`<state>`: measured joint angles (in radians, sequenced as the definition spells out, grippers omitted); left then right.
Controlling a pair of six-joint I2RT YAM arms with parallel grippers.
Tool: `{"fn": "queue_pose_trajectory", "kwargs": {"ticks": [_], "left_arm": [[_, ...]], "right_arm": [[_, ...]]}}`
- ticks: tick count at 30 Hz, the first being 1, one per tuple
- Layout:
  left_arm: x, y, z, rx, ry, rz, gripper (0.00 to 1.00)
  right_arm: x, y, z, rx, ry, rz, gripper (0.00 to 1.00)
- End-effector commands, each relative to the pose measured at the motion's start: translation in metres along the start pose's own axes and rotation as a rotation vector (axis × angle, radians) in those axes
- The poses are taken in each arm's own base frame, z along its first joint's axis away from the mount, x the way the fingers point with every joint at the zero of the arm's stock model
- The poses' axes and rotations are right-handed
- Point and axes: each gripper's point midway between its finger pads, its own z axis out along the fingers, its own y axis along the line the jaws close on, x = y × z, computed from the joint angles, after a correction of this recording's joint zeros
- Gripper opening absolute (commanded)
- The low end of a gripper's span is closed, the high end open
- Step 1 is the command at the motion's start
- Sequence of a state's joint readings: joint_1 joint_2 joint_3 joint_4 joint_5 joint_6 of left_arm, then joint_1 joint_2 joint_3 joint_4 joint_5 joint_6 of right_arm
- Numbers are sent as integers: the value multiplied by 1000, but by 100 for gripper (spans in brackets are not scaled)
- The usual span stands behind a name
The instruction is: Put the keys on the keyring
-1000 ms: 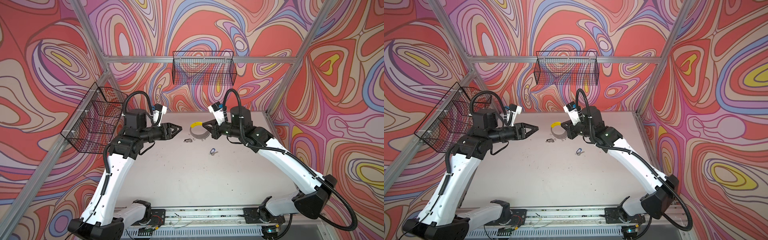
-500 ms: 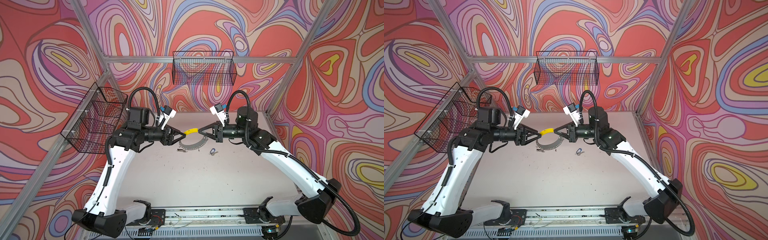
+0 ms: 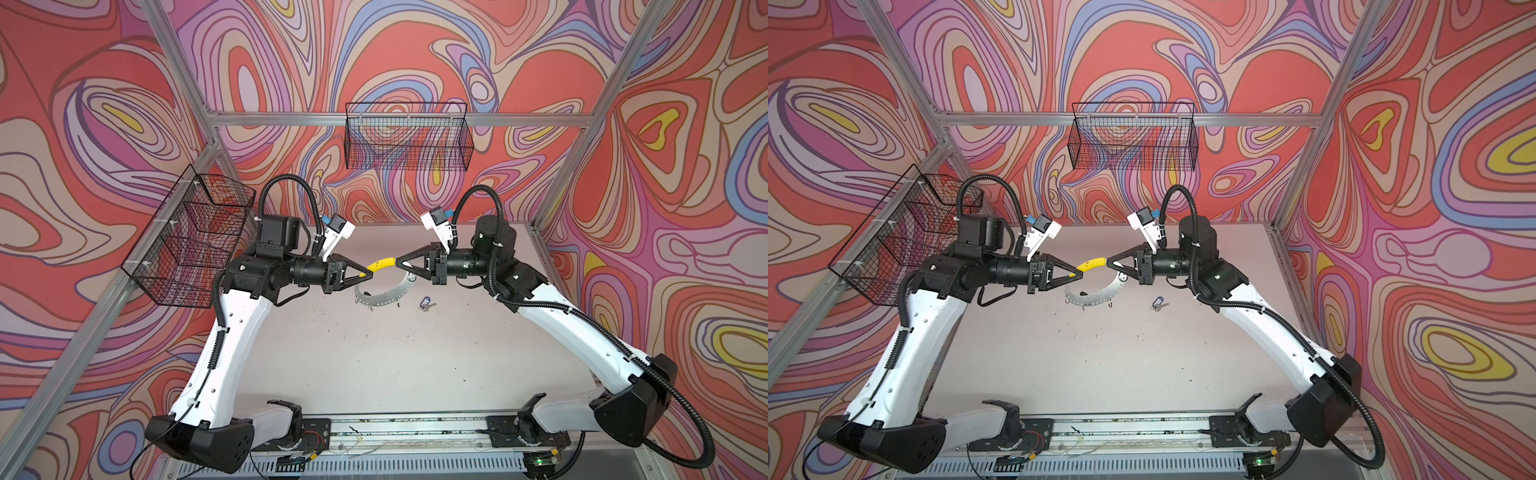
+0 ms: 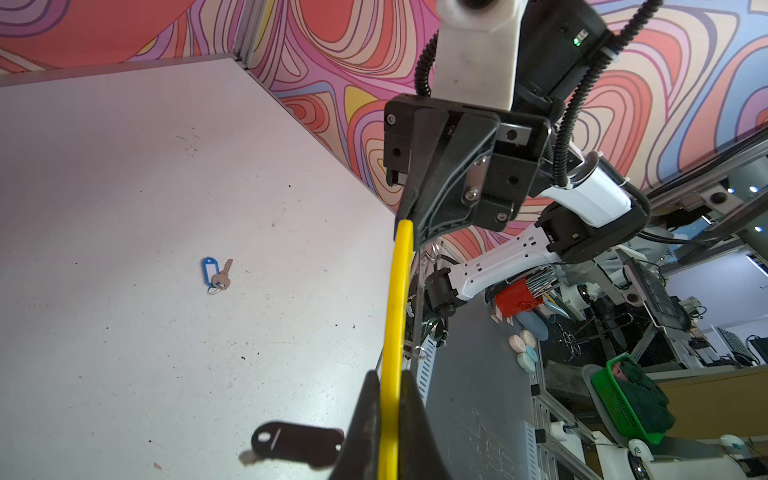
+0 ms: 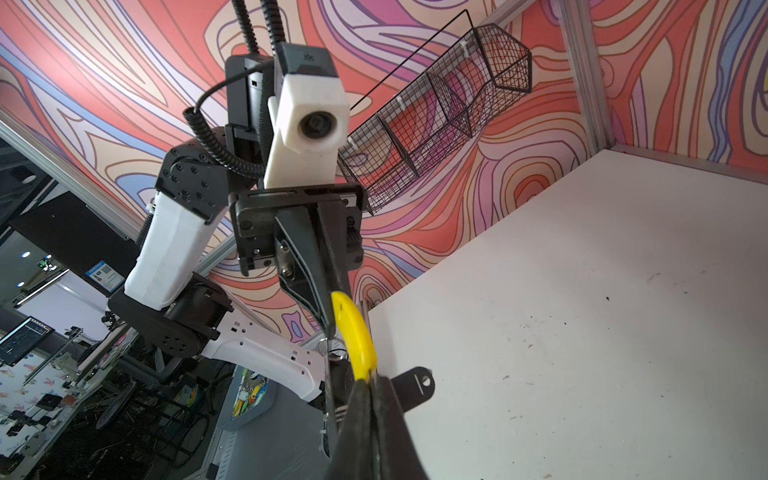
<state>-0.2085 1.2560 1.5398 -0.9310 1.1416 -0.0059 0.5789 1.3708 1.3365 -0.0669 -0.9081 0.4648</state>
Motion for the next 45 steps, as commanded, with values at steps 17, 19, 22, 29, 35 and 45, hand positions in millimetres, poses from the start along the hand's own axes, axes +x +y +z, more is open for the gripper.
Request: {"fn": "queue_pose_trajectory", "kwargs": {"ticks": [17,19,22,29,35,45], "left_arm": [[-4,10,-6,-150,-62,122,0],[-5,10,-4,-155,-59,141,0],[-7,4,-2,-123,-64,163,0],[-1,3,1,-100,-42,163,0],[9,6,7,-119,1,186,0],[26,21,17,-133,46,219,0]], "right_arm": [[-12,-32,-26,381,76,-95,68],[-10,-35,-31,417,96,-99,68],[2,-43,-34,447,134,-95,66],[17,-47,-50,518,164,-124,58],[20,-56,-70,636,166,-137,50],[16,-53,-84,615,118,-120,49]]}}
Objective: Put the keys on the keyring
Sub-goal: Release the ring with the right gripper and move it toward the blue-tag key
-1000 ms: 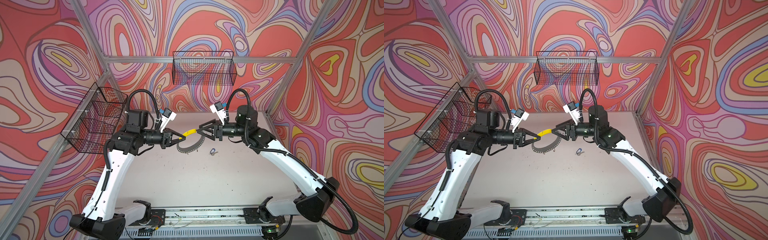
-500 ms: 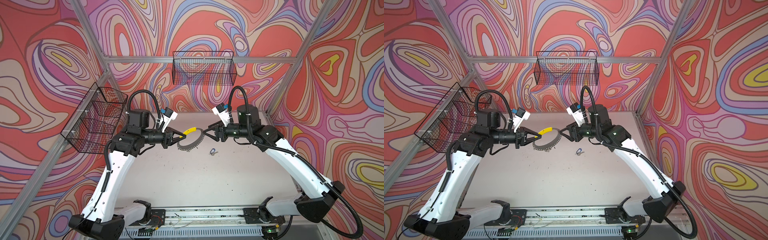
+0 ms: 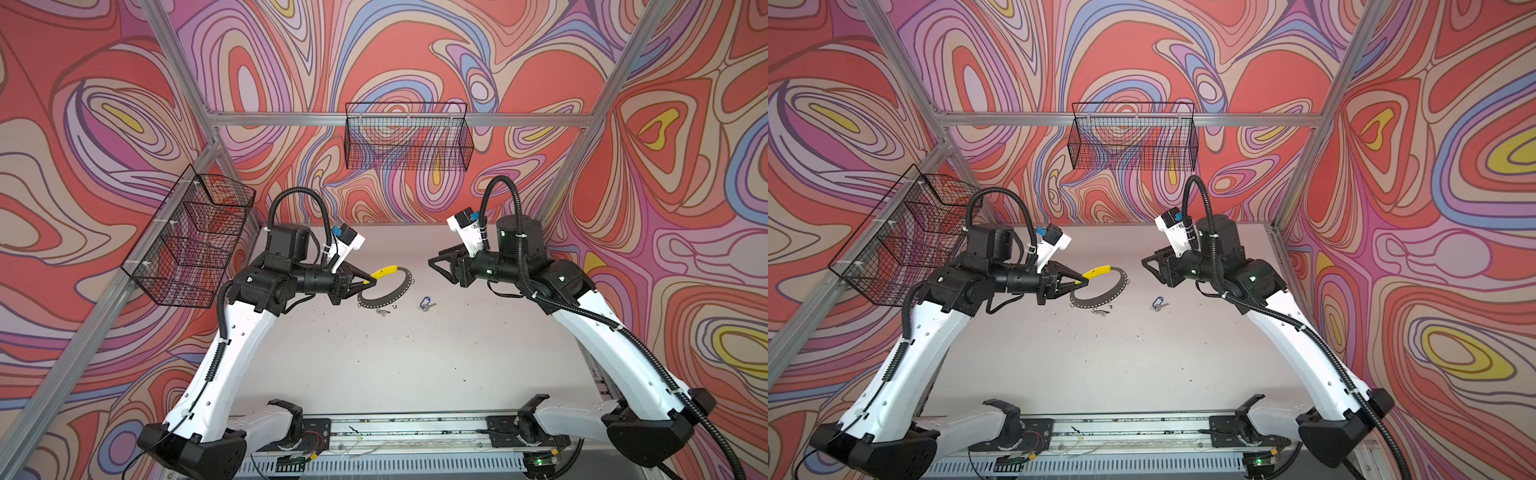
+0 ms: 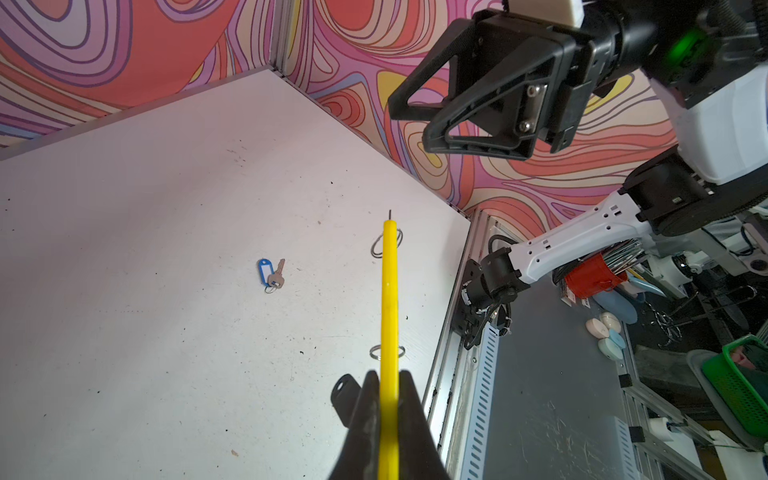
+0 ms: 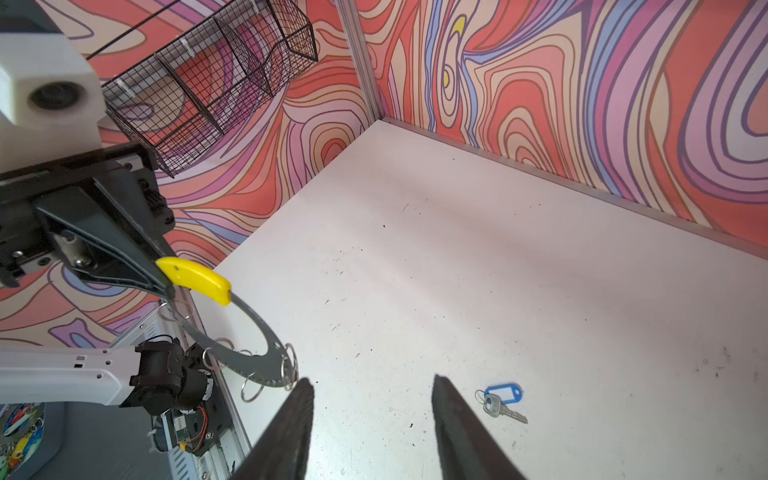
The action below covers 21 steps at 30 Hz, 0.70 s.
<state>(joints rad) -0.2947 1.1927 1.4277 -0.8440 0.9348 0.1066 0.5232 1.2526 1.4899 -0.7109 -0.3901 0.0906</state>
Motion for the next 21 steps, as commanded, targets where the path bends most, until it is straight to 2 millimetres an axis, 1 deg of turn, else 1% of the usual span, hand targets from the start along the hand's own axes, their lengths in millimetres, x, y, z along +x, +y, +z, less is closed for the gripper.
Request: {"fn": "queue_pose_trajectory", "kwargs": {"ticks": [1,4,8,13,16,21], "left_arm": [[6,-1,3,15,4,50,0],[7,-2,4,27,-2,56,0],[9,-8,4,64,8,57,0],[15,-13,2,80,-1,100,0],[23,-20,3,128,5,130,0],[29,-19,8,167,27,133,0]], "right_arm": [[12,-5,3,5,29,1,49],[31,-21,16,56,85,13,48],[50,-43,30,118,130,27,46],[78,-73,53,197,207,54,46],[85,-84,64,233,222,79,46],[102,-96,85,240,226,122,45]]}}
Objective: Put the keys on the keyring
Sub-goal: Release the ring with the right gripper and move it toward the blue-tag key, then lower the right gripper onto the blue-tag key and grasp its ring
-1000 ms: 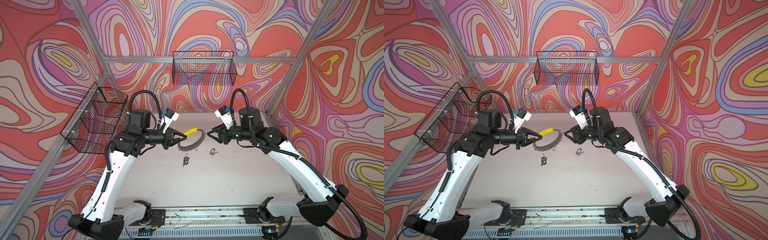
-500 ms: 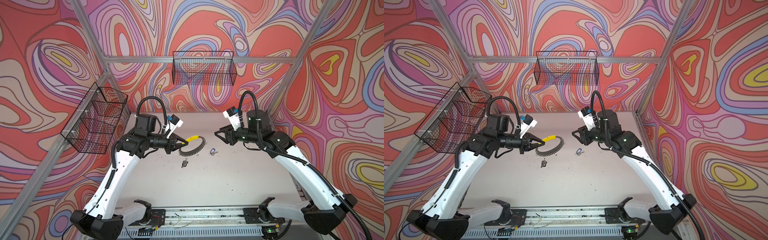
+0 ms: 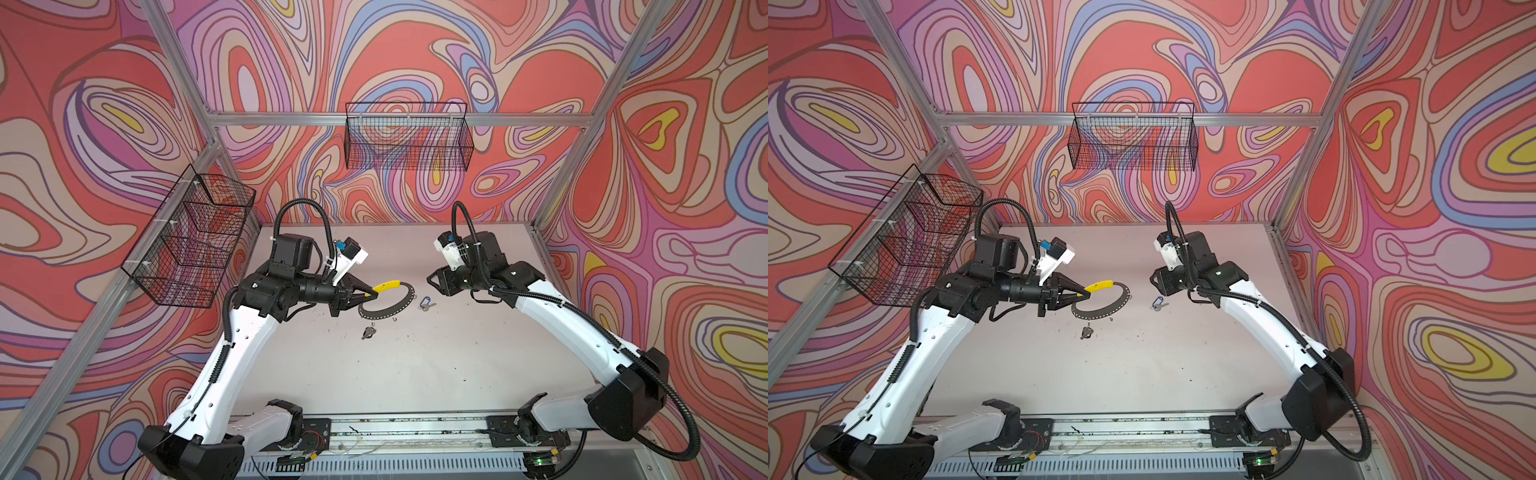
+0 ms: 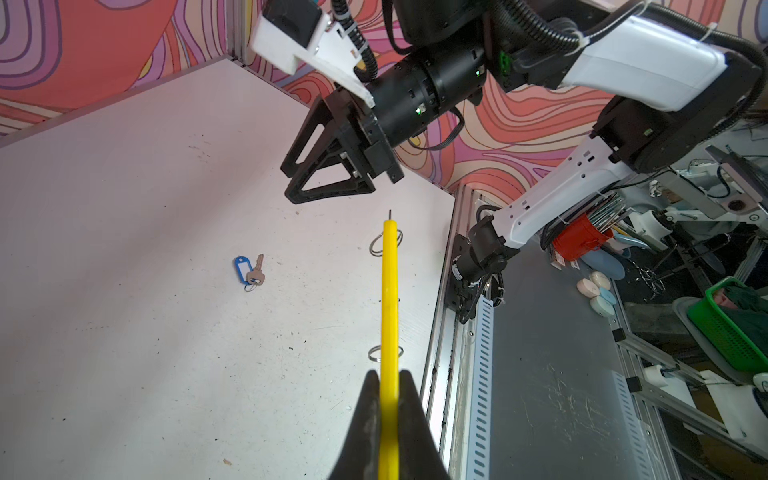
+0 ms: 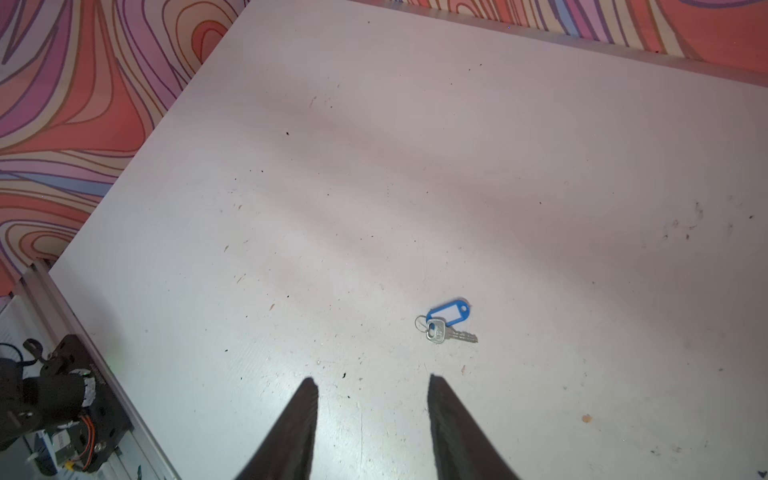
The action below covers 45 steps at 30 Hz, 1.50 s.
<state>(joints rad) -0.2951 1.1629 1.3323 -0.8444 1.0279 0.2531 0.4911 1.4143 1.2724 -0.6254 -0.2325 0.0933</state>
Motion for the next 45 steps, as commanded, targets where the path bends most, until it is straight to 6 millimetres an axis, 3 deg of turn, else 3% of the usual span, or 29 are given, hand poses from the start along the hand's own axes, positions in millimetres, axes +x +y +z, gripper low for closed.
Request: {"fn": "queue_pose_trajectory", "kwargs": {"ticks": [1,9,22,32,39,45], "left_arm": [[4,-9,4,79,9,41,0],[12,-8,11,139,29,48,0],[19,-15,15,246,19,123,0],[24,-3,19,186,44,65,0],[27,-4,17,171,44,35,0],[31,-3,17,146,31,44,0]], "right_arm": [[0,-11,18,27,-12,17,45],[14,-46,46,63,30,69,42],[33,-64,66,105,77,73,40],[57,-93,94,206,208,68,38],[67,-88,114,143,245,46,29],[88,-76,115,128,287,19,32]]}}
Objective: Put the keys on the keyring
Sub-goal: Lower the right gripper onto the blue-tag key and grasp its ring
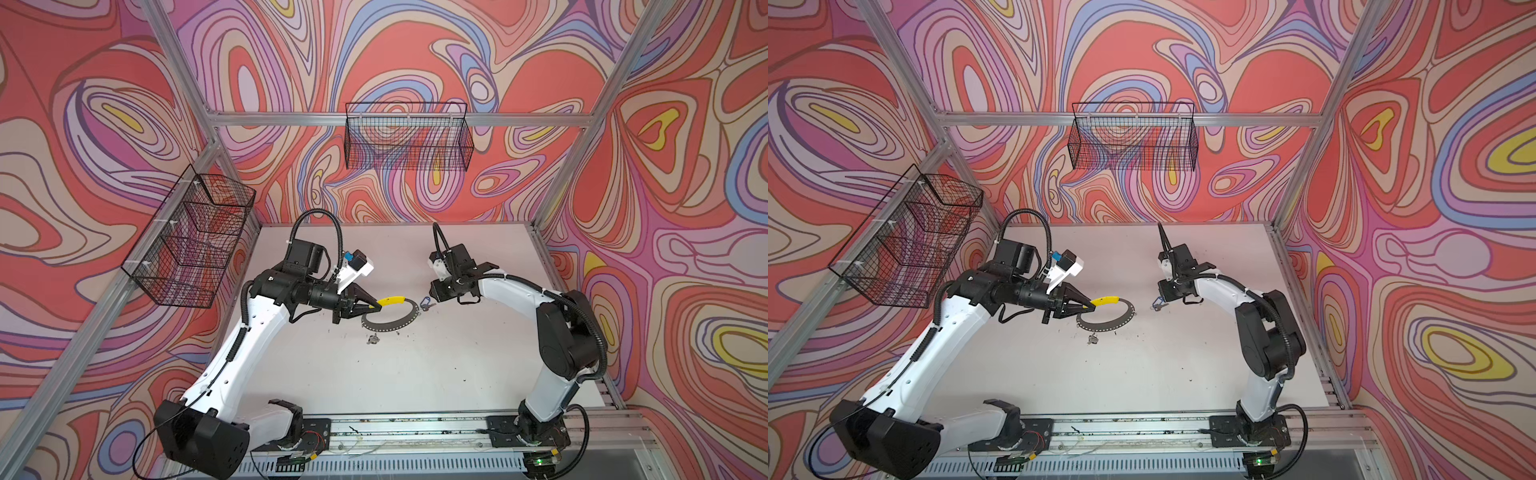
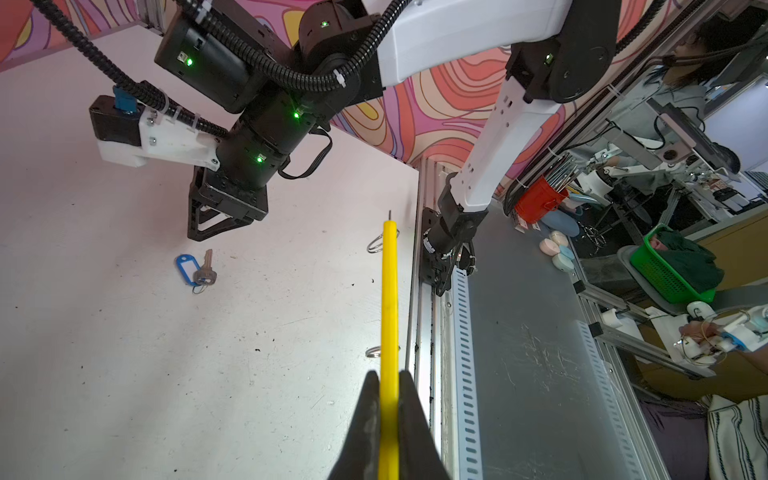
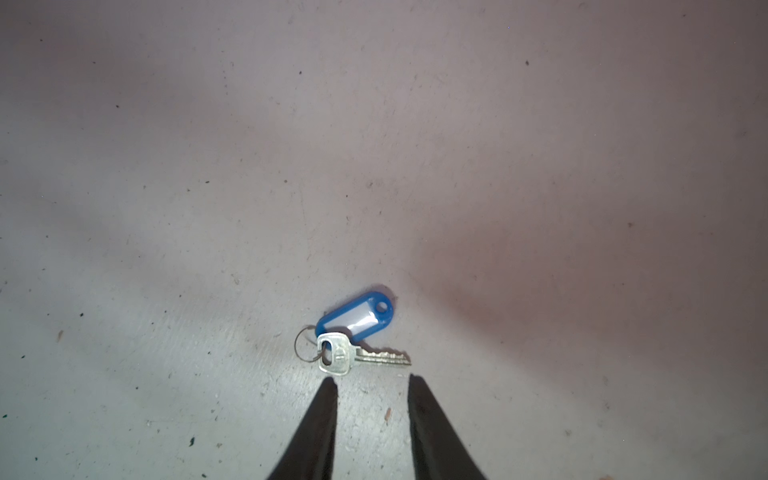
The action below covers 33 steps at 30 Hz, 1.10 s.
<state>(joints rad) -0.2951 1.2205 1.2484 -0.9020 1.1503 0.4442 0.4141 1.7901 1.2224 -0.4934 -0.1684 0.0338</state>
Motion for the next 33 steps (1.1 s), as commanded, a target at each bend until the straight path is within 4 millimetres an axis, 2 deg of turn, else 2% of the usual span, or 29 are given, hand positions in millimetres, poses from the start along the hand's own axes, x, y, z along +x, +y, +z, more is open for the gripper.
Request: {"fn": "queue_pose_trajectory", "kwargs": {"ticks": [1,7,8,12,19,23,33], "left_arm": [[-2,-3,0,-4,-18,22,0],[0,-1,0,-12,-11,3,0],[0,-1,0,-14,-11,2,0],[3,0,0,-22,-10,-1,0],[6,-3,-1,-35,-11,15,0],[7,-3,-2,-32,-10,16,0],[9,-6,-4,-46,-9,20,0]], "right_arm": [[15,8,2,25,33,-61,32],[28,12,7,162,46,-163,34],[24,15,0,181,17,-189,35],[24,17,3,254,9,-257,35],[21,34,7,244,-10,-343,38],[32,35,23,246,38,-377,38],[36,39,39,231,57,-412,38]]}}
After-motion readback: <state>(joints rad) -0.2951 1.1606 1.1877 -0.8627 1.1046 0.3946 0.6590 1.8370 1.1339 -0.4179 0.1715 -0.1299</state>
